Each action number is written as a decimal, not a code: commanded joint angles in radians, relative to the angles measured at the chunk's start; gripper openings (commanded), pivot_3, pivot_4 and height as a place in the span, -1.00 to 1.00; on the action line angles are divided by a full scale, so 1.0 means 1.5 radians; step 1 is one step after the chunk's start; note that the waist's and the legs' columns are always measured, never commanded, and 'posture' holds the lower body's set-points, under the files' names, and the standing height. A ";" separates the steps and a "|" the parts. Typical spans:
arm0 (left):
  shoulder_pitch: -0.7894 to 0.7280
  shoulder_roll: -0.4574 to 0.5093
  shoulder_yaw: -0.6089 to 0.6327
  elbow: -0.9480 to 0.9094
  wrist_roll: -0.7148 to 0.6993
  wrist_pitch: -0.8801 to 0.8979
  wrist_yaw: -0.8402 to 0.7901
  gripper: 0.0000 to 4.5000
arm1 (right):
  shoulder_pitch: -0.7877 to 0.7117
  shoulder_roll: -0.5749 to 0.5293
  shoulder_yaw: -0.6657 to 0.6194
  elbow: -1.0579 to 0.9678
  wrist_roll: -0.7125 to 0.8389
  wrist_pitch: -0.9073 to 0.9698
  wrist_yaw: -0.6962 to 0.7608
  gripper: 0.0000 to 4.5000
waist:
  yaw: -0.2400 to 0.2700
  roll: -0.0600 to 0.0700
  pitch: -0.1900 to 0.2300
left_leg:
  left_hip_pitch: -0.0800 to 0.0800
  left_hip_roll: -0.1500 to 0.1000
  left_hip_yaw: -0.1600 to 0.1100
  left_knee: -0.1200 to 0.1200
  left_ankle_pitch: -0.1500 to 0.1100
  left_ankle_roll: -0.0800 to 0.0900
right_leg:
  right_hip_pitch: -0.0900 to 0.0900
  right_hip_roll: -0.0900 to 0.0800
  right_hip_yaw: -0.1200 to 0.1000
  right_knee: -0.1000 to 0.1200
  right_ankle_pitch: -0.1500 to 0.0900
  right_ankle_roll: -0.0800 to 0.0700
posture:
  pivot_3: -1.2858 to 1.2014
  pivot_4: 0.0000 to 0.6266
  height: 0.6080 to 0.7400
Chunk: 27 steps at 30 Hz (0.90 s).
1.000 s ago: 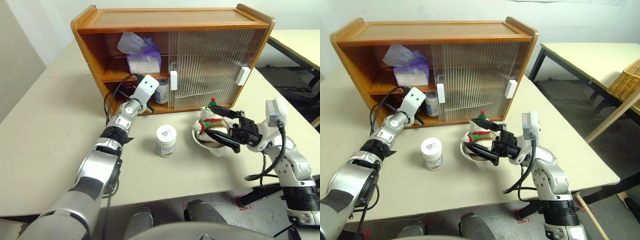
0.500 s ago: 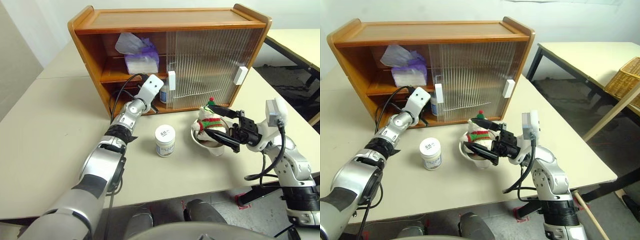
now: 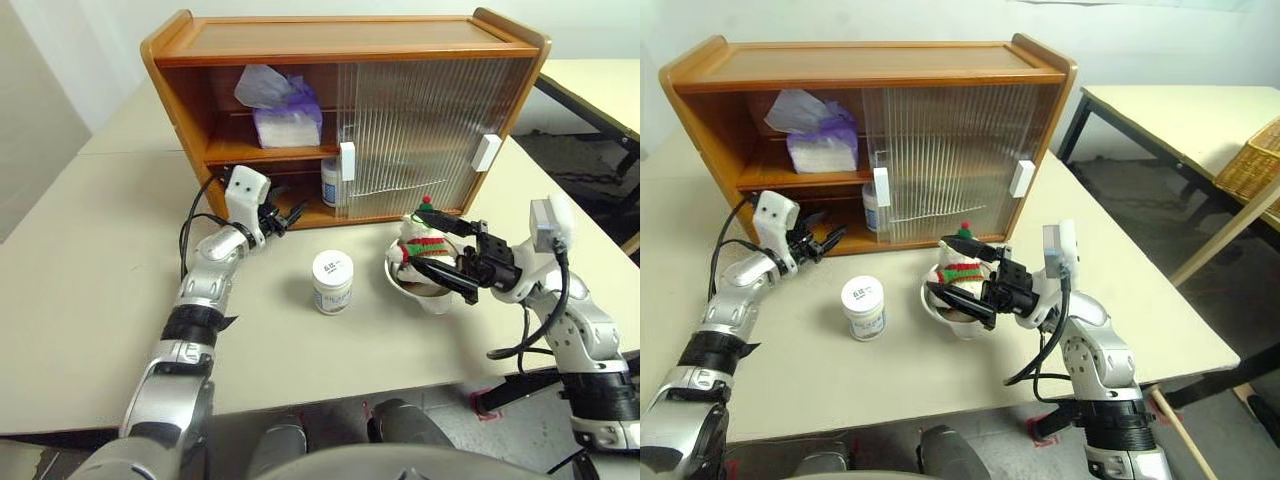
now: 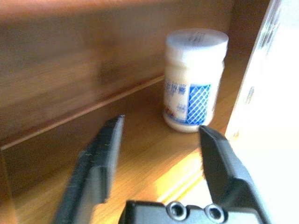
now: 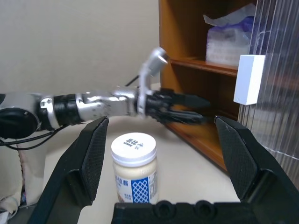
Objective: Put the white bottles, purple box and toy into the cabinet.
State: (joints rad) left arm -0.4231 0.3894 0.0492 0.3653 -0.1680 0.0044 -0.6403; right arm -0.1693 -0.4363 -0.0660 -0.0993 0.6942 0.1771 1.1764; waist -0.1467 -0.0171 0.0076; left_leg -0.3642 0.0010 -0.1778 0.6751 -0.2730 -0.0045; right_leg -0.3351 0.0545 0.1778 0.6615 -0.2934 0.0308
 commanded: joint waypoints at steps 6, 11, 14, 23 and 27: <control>0.149 0.088 0.018 -0.183 -0.146 0.102 -0.193 0.98 | 0.002 0.009 -0.005 0.012 -0.012 -0.003 -0.023 1.00 | 0.011 0.000 0.000 | 0.000 0.001 -0.001 -0.001 -0.001 -0.001 | -0.003 0.000 0.000 0.004 -0.001 -0.003 | -0.12 -1.00 1.00; 0.194 0.125 -0.001 -0.210 -0.173 0.131 -0.269 0.98 | 0.009 0.006 -0.007 0.007 -0.011 -0.003 -0.023 1.00 | 0.015 0.001 -0.001 | 0.000 0.003 -0.001 -0.003 -0.001 -0.002 | -0.006 0.000 -0.001 0.004 0.000 -0.006 | -0.12 -1.00 1.00; 0.198 0.113 -0.006 -0.198 -0.191 0.133 -0.297 0.98 | 0.011 0.006 -0.012 0.003 -0.005 -0.001 -0.027 1.00 | 0.015 0.001 -0.001 | -0.001 0.003 -0.001 -0.004 -0.001 -0.003 | -0.007 0.000 -0.002 0.004 0.001 -0.008 | -0.12 -1.00 1.00; 0.204 0.148 -0.077 -0.138 -0.117 0.062 -0.399 0.98 | 0.006 -0.005 -0.018 0.012 -0.003 -0.001 -0.025 1.00 | 0.007 0.003 -0.003 | -0.001 0.004 -0.001 -0.007 -0.001 -0.003 | -0.010 0.000 -0.002 0.004 0.001 -0.009 | -0.13 -1.00 1.00; 0.181 0.148 -0.108 -0.090 -0.072 0.015 -0.404 0.98 | -0.001 -0.008 -0.019 0.021 -0.003 -0.001 -0.020 1.00 | 0.007 0.004 -0.003 | -0.002 0.005 0.000 -0.008 -0.001 -0.003 | -0.011 0.000 -0.002 0.004 0.001 -0.009 | -0.13 -1.00 1.00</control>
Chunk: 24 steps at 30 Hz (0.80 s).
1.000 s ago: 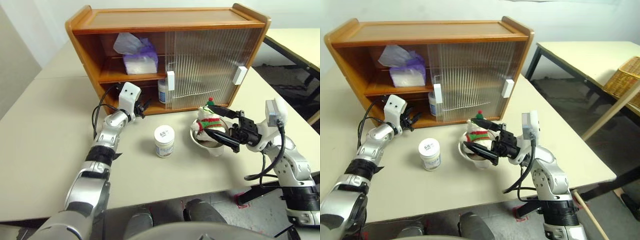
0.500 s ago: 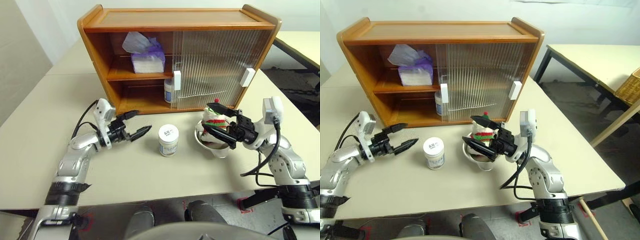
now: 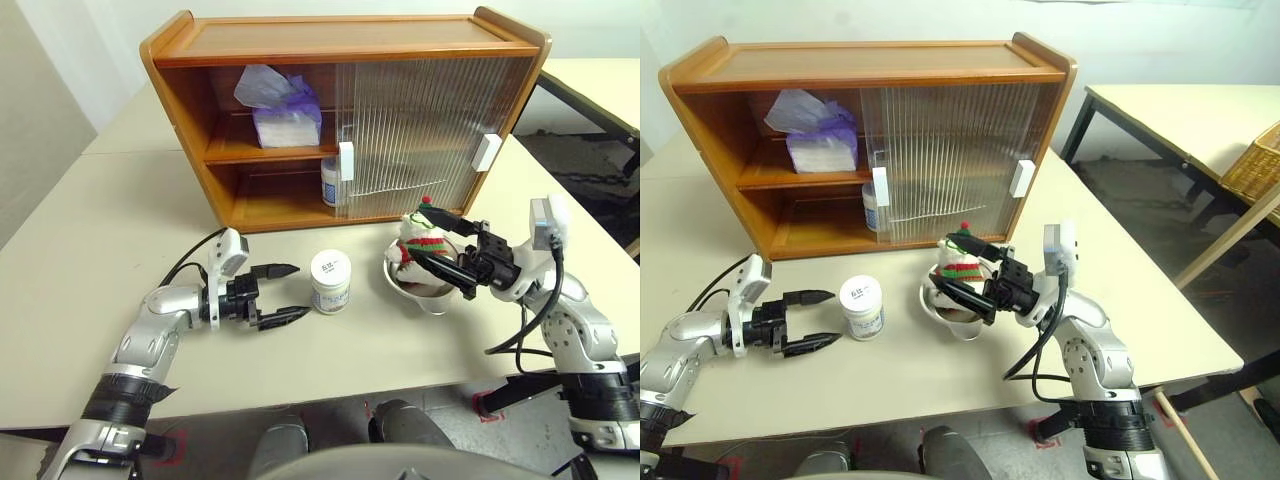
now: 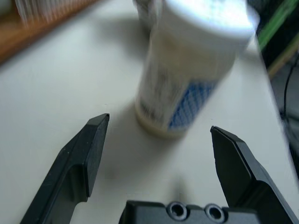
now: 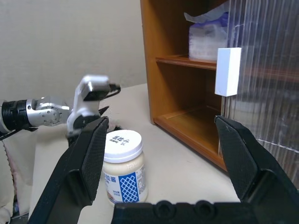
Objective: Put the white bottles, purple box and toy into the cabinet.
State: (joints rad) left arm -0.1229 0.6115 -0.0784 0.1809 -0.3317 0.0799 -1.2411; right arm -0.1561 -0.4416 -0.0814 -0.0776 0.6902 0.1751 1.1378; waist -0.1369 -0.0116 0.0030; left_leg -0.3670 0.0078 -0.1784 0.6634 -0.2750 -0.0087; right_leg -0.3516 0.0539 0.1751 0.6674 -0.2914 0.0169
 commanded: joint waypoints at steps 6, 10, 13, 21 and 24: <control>-0.058 -0.037 -0.070 0.090 0.094 -0.089 0.010 0.98 | -0.009 -0.008 -0.004 0.009 -0.012 0.000 0.009 1.00 | -0.001 0.000 0.000 | -0.001 0.000 0.000 0.000 0.000 0.000 | -0.001 0.000 0.000 0.000 0.000 0.000 | -0.14 -1.00 1.00; -0.063 -0.076 -0.087 0.099 0.095 -0.100 0.011 0.98 | 0.002 -0.008 -0.006 -0.001 -0.011 0.004 0.003 1.00 | -0.001 0.001 -0.001 | -0.001 0.000 0.001 0.000 0.000 0.000 | 0.000 0.000 0.000 0.000 0.000 0.001 | -0.15 -1.00 1.00; -0.065 -0.092 -0.097 0.097 0.100 -0.094 0.010 0.98 | 0.010 -0.010 -0.007 -0.010 -0.011 0.007 -0.003 1.00 | -0.001 0.001 -0.001 | -0.001 -0.001 0.001 0.000 0.000 0.000 | 0.000 0.000 0.001 0.000 -0.001 0.002 | -0.16 -1.00 1.00; -0.080 -0.136 -0.100 0.110 0.090 -0.077 0.026 0.98 | 0.022 -0.015 -0.007 -0.024 -0.009 0.014 -0.012 1.00 | -0.004 0.002 -0.002 | -0.001 -0.001 0.001 0.001 0.000 0.000 | 0.001 0.000 0.001 0.000 -0.001 0.003 | -0.16 -1.00 1.00; -0.083 -0.146 -0.101 0.117 0.092 -0.071 0.029 0.90 | 0.024 -0.018 -0.007 -0.026 -0.011 0.015 -0.012 1.00 | -0.004 0.002 -0.002 | -0.001 -0.001 0.001 0.001 0.000 0.000 | 0.002 0.000 0.001 0.000 -0.002 0.003 | -0.17 -1.00 1.00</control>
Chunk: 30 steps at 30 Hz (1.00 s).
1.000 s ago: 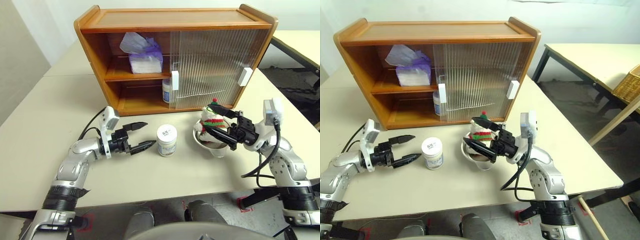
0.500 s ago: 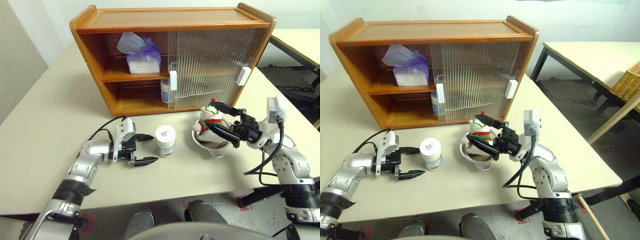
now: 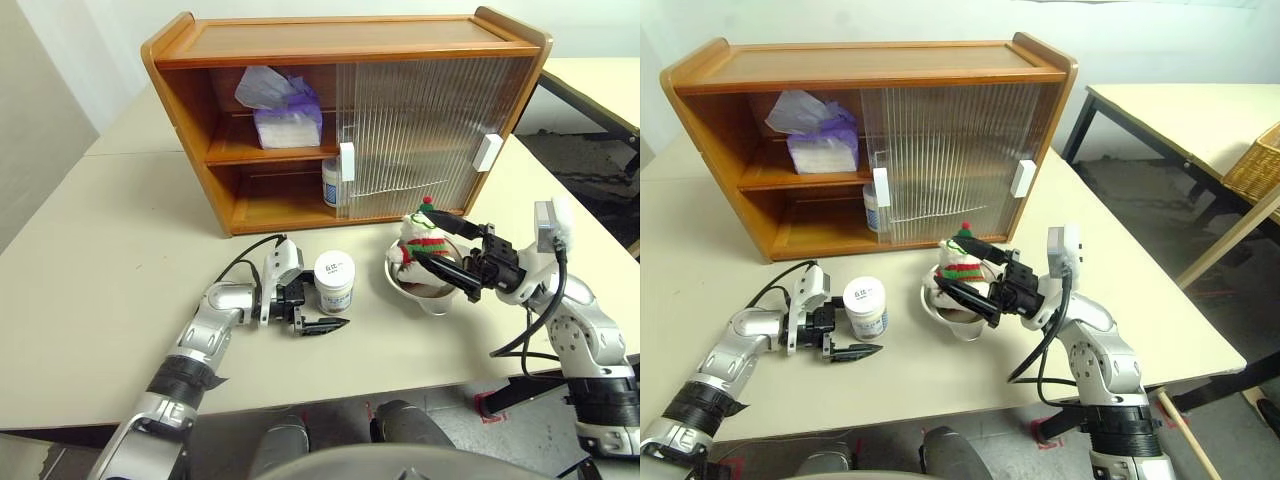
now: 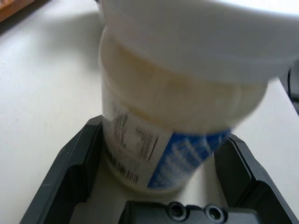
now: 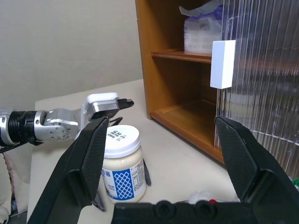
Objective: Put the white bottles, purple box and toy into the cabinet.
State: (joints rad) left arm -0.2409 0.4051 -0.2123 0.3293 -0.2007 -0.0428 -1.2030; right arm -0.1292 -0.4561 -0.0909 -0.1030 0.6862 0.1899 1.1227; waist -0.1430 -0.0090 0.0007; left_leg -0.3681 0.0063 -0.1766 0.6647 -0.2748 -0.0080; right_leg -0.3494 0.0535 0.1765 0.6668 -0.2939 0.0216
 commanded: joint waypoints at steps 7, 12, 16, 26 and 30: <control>-0.001 -0.020 0.000 0.021 -0.004 0.016 0.021 0.41 | 0.001 -0.014 -0.001 -0.006 -0.009 0.004 0.000 1.00 | -0.001 0.000 0.000 | 0.000 -0.001 0.000 0.000 0.000 0.000 | 0.001 0.000 0.000 0.000 -0.002 0.003 | -0.16 -1.00 1.00; -0.001 -0.021 0.052 0.021 -0.011 0.010 0.087 0.41 | -0.006 -0.016 0.004 0.005 -0.014 0.001 0.007 1.00 | -0.002 0.000 0.000 | 0.000 -0.001 0.000 0.001 0.000 0.000 | 0.001 0.000 0.001 0.000 -0.002 0.005 | -0.15 -1.00 1.00; -0.005 -0.023 0.091 0.034 -0.012 -0.015 0.144 0.41 | -0.009 -0.012 0.005 0.012 -0.017 -0.001 0.014 1.00 | -0.007 -0.001 0.000 | 0.000 0.000 0.000 0.001 0.000 0.000 | 0.001 0.000 0.000 0.000 -0.003 0.007 | -0.15 -1.00 1.00; -0.088 -0.044 0.144 0.128 0.043 -0.032 0.354 0.41 | -0.012 -0.006 0.007 0.011 -0.020 0.001 0.015 1.00 | -0.008 -0.002 0.001 | 0.000 -0.001 0.000 0.001 0.001 0.000 | 0.001 0.000 0.001 0.000 -0.001 0.004 | -0.15 -1.00 1.00; -0.124 -0.068 0.157 0.161 0.038 -0.031 0.403 0.41 | -0.012 -0.005 0.006 0.007 -0.019 0.004 0.012 1.00 | -0.008 -0.002 0.001 | 0.000 -0.001 0.000 0.002 0.001 0.000 | 0.002 0.000 0.001 0.000 -0.002 0.007 | -0.15 -1.00 1.00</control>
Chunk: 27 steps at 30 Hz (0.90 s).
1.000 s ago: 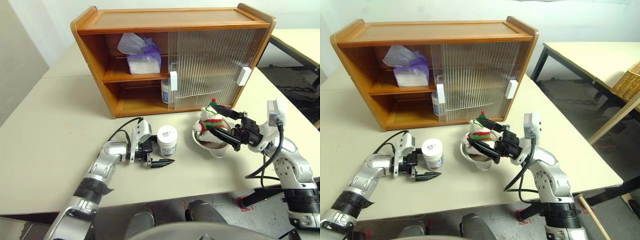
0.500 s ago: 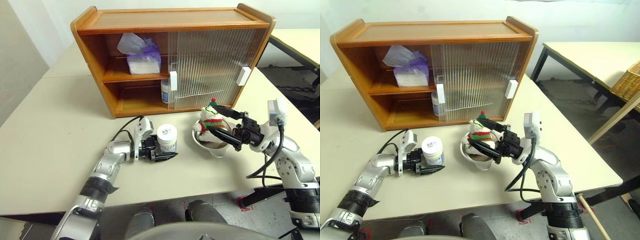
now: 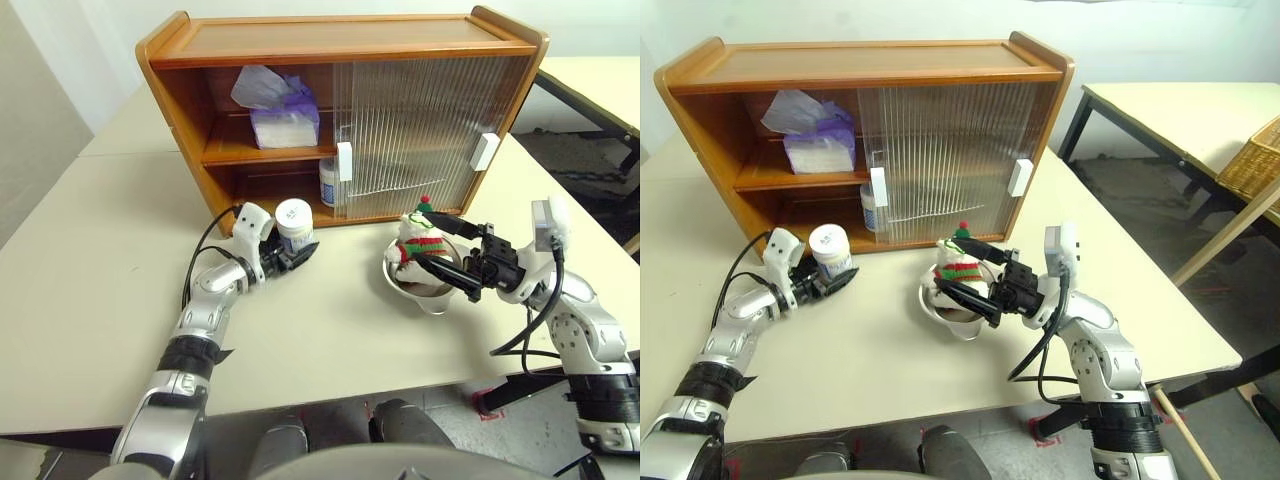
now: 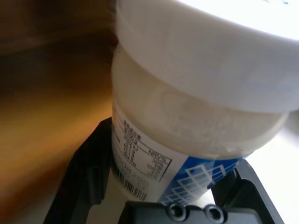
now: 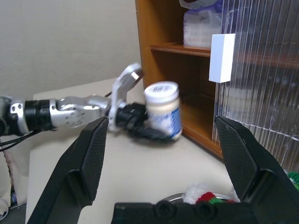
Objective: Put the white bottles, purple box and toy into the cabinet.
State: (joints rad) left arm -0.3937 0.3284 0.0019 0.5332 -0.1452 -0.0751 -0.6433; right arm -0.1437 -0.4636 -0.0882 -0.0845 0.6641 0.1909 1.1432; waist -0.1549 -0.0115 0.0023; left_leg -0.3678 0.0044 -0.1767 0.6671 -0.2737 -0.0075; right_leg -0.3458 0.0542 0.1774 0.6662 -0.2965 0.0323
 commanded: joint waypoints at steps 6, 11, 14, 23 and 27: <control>-0.076 -0.051 0.015 0.076 0.025 -0.020 0.103 0.41 | -0.009 0.002 0.006 -0.011 -0.004 0.008 -0.008 1.00 | 0.000 -0.001 0.001 | 0.001 -0.001 0.000 0.002 0.000 0.000 | 0.003 0.000 0.001 -0.001 0.000 0.002 | -0.16 -1.00 1.00; -0.079 -0.058 0.021 0.082 0.027 -0.019 0.130 0.41 | -0.007 -0.002 0.003 -0.012 -0.004 0.009 -0.007 1.00 | -0.005 -0.002 0.001 | 0.001 -0.001 0.000 0.003 0.000 0.001 | 0.003 0.000 0.001 -0.001 0.000 0.003 | -0.16 -1.00 1.00; -0.084 -0.053 0.021 0.093 0.034 -0.012 0.151 0.41 | -0.008 -0.002 0.002 -0.011 -0.003 0.009 -0.007 1.00 | -0.006 -0.002 0.001 | 0.001 -0.001 0.000 0.003 0.000 0.000 | 0.003 0.000 0.001 -0.001 -0.001 0.004 | -0.16 -1.00 1.00; -0.146 -0.057 0.042 0.195 0.043 -0.014 0.227 0.41 | -0.018 -0.003 0.005 -0.003 -0.005 0.008 -0.004 1.00 | -0.007 -0.003 0.002 | 0.001 -0.001 0.000 0.006 0.000 0.001 | 0.005 0.000 0.001 -0.001 0.000 0.005 | -0.16 -1.00 1.00; -0.191 -0.066 0.052 0.254 0.046 -0.017 0.249 0.41 | -0.013 -0.002 0.006 -0.004 -0.007 0.005 -0.003 1.00 | -0.007 -0.004 0.002 | 0.001 -0.002 0.000 0.006 0.000 0.001 | 0.005 0.000 0.001 -0.001 0.000 0.005 | -0.15 -1.00 1.00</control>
State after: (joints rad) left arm -0.6466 0.2387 0.0697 0.8857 -0.0785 -0.0871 -0.2818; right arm -0.1623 -0.4625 -0.0859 -0.0902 0.6632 0.1961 1.1348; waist -0.1650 -0.0172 0.0060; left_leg -0.3660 0.0019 -0.1772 0.6765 -0.2742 -0.0058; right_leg -0.3379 0.0543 0.1784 0.6646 -0.2959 0.0392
